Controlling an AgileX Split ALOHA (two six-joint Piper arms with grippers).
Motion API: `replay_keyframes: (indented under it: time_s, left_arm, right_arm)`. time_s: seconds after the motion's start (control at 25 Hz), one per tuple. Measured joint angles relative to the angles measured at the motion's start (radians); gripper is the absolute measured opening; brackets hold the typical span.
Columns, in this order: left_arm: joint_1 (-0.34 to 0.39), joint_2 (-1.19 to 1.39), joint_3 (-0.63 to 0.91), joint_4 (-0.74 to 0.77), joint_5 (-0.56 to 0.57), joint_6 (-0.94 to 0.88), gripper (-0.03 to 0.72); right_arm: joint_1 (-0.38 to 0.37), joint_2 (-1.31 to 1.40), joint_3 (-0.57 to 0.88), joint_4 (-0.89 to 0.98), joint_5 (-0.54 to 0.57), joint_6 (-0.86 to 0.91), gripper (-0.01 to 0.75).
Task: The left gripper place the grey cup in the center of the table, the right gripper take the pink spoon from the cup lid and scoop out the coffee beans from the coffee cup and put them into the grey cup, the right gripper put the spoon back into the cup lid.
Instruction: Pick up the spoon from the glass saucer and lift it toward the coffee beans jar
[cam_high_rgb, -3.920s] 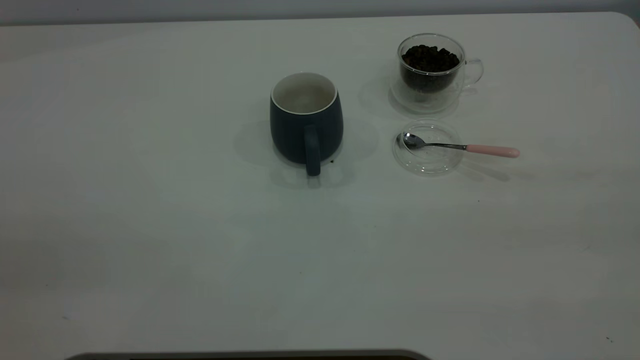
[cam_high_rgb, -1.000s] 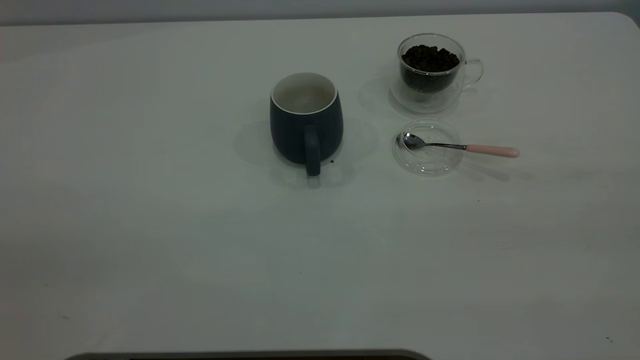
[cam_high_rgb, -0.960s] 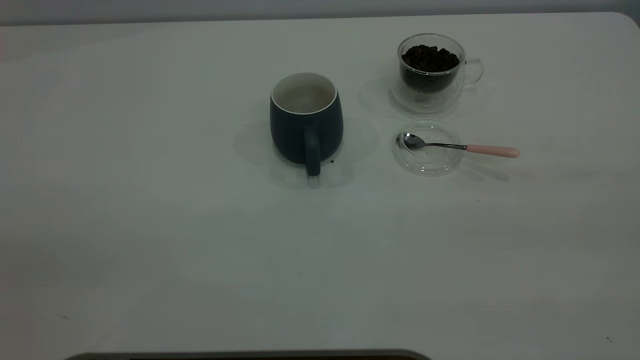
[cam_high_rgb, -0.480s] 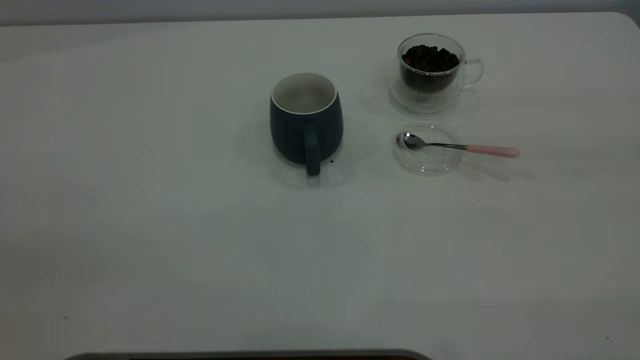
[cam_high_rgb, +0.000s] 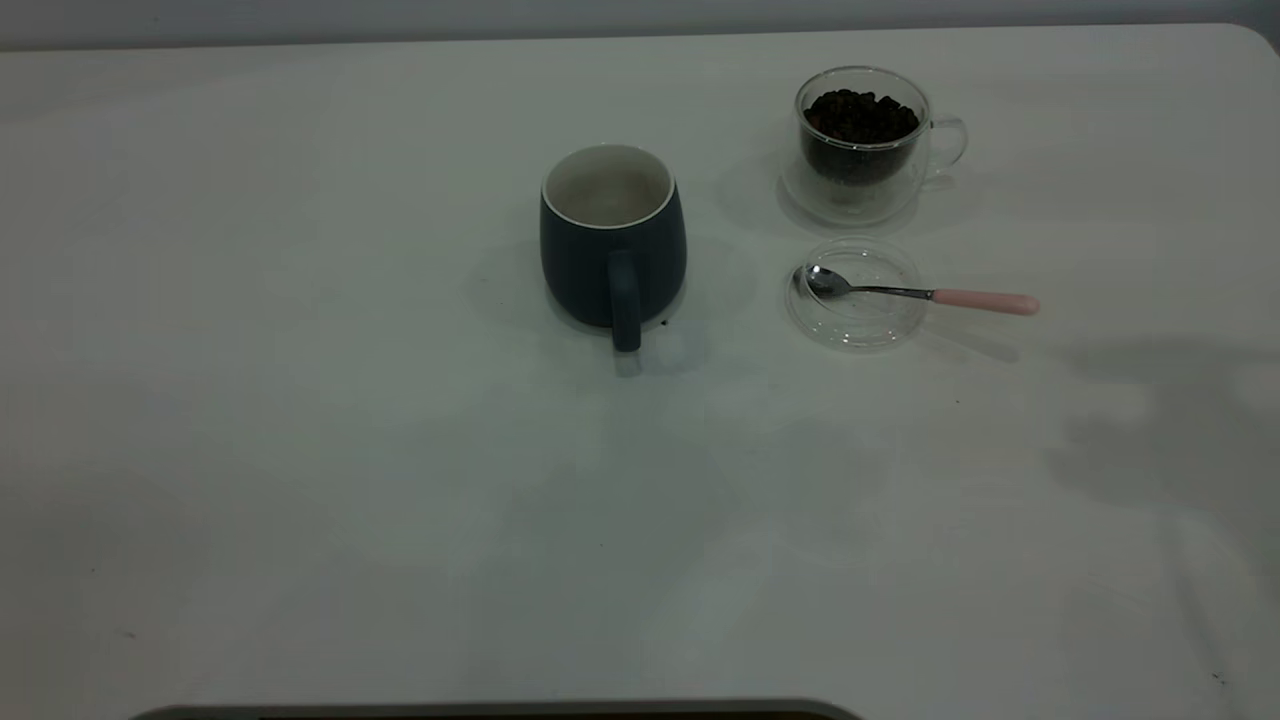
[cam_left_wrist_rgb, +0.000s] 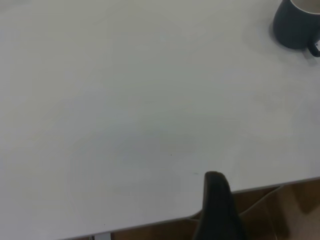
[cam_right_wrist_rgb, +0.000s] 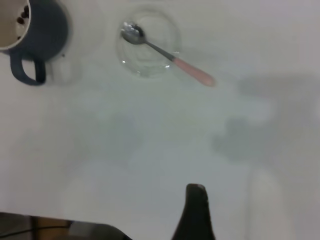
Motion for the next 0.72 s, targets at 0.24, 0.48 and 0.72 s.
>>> replay_keyframes:
  time_s: [0.24, 0.48, 0.72]
  left_arm:
    - [0.000, 0.000, 0.000, 0.000, 0.000, 0.000, 0.565]
    - [0.000, 0.000, 0.000, 0.000, 0.000, 0.000, 0.565]
    - [0.000, 0.000, 0.000, 0.000, 0.000, 0.000, 0.565]
  right_arm:
    - [-0.006, 0.174, -0.001, 0.146, -0.101, -0.063, 0.705]
    - [-0.121, 0.317, 0.001, 0.412, -0.108, -0.271, 0.705]
    - [-0.211, 0.444, 0.053, 0.754, -0.105, -0.580, 0.705]
